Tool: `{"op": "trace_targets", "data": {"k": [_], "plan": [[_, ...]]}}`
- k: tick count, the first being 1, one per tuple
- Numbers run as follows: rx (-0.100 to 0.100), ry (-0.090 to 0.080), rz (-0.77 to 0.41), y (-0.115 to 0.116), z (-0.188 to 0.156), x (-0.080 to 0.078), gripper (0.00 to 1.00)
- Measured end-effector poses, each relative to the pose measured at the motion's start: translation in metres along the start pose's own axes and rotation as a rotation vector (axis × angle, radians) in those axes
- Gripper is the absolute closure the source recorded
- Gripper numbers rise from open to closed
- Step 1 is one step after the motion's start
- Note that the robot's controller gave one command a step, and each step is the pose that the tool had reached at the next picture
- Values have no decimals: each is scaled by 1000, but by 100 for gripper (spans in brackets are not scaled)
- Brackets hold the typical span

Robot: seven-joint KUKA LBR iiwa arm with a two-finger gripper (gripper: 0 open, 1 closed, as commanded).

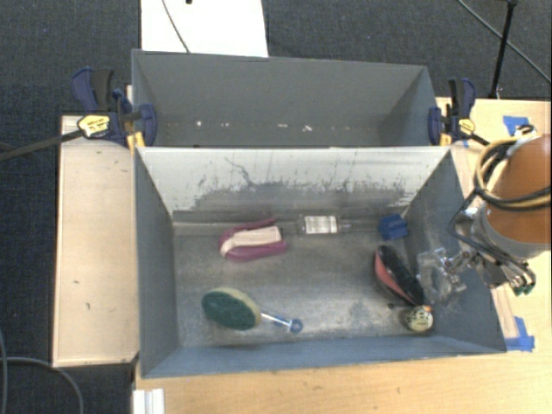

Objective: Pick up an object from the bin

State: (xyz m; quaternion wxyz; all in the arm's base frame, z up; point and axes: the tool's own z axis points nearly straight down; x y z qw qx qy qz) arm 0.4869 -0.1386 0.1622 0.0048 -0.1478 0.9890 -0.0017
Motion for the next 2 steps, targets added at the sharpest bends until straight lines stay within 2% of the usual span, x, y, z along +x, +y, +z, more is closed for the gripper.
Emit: {"op": "trace_targets", "data": {"k": [1, 2], "plan": [[-5, 7, 5, 1, 5, 2, 0], [1, 16, 15, -15, 86, -38, 0]]}}
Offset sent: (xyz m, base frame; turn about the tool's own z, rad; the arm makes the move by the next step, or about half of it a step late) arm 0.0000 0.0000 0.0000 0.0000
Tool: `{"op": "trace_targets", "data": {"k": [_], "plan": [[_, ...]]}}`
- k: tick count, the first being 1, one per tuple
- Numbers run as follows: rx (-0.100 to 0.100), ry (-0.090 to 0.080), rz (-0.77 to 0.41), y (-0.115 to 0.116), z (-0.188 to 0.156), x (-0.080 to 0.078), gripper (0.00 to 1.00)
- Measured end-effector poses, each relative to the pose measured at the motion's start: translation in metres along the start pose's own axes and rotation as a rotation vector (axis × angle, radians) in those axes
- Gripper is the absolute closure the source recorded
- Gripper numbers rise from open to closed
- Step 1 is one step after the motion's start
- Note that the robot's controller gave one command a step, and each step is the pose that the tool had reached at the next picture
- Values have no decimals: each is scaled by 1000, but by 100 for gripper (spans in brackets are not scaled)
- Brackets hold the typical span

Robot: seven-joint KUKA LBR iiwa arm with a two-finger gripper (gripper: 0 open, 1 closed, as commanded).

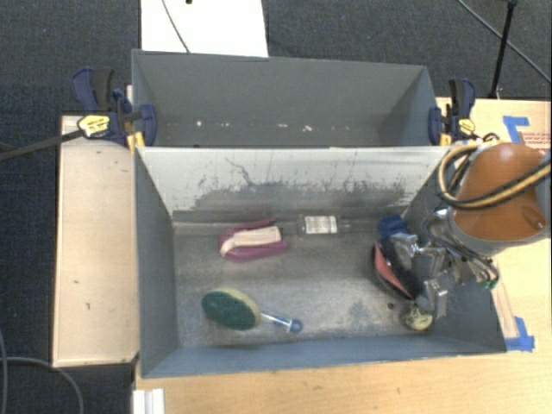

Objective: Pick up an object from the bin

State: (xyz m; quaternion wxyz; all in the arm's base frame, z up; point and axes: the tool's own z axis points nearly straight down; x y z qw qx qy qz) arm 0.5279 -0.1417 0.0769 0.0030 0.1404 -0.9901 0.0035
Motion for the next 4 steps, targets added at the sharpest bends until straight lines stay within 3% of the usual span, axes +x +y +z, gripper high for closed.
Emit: {"op": "trace_targets", "data": {"k": [1, 2, 3, 4], "plan": [[-3, -12, 404, 15, 2, -22, 0], [-5, -10, 403, 16, 4, -21, 100], [-7, -8, 403, 17, 6, -21, 0], [-8, -10, 376, 25, 5, -74, 0]]}}
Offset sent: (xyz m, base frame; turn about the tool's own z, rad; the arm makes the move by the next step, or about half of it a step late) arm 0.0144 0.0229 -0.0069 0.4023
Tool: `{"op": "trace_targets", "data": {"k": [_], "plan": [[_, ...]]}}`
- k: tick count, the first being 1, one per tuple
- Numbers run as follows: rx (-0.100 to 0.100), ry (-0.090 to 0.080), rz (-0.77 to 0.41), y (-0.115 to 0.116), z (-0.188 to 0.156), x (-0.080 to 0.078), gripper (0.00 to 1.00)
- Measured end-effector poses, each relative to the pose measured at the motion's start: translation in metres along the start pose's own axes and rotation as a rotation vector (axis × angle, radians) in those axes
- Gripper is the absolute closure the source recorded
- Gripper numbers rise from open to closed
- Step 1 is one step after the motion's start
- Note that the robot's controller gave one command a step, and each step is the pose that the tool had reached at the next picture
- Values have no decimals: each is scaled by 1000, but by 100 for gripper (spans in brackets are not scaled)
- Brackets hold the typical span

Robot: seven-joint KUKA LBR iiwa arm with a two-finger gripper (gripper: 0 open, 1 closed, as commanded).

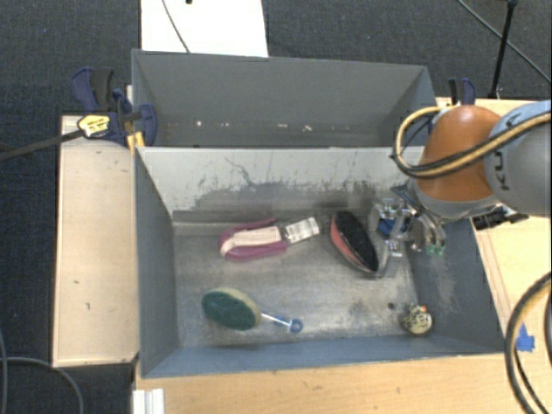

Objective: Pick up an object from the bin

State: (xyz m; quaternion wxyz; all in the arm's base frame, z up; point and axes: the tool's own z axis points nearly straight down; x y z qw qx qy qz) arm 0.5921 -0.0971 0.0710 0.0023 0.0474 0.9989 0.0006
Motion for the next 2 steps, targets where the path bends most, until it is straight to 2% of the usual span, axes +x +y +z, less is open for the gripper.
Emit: {"op": "trace_targets", "data": {"k": [1, 2], "plan": [[1, 4, 123, 42, 1, 33, 0], [2, 4, 124, 40, 1, 33, 100]]}}
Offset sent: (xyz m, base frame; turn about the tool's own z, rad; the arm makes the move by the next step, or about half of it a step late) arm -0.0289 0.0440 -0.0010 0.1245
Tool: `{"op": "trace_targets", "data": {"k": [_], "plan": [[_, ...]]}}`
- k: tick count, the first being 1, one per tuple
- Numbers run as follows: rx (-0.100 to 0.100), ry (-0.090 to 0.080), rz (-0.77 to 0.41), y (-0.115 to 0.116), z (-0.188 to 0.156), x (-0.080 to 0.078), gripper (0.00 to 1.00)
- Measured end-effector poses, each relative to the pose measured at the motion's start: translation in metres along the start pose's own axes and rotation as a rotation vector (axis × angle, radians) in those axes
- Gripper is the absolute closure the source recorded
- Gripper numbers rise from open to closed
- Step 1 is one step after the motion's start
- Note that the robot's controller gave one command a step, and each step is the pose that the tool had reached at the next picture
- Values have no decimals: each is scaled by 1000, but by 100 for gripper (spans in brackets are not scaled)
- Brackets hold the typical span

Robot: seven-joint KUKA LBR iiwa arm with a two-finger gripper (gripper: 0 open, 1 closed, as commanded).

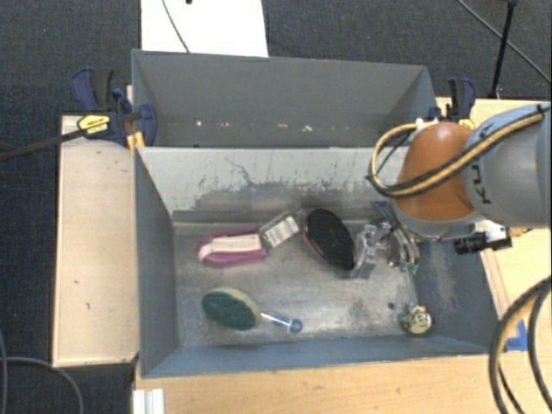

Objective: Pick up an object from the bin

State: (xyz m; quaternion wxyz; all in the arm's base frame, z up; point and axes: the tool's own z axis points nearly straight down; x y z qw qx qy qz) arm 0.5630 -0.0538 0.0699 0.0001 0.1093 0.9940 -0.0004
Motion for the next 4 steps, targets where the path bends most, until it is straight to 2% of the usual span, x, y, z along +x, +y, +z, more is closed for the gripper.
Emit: {"op": "trace_targets", "data": {"k": [1, 2, 3, 4], "plan": [[-3, -12, -2, 13, -187, 1, 100], [-2, -3, -2, 13, -182, 2, 0], [-1, 7, 2, 67, -50, 40, 0], [-7, -13, 266, 23, -7, 4, 0]]}}
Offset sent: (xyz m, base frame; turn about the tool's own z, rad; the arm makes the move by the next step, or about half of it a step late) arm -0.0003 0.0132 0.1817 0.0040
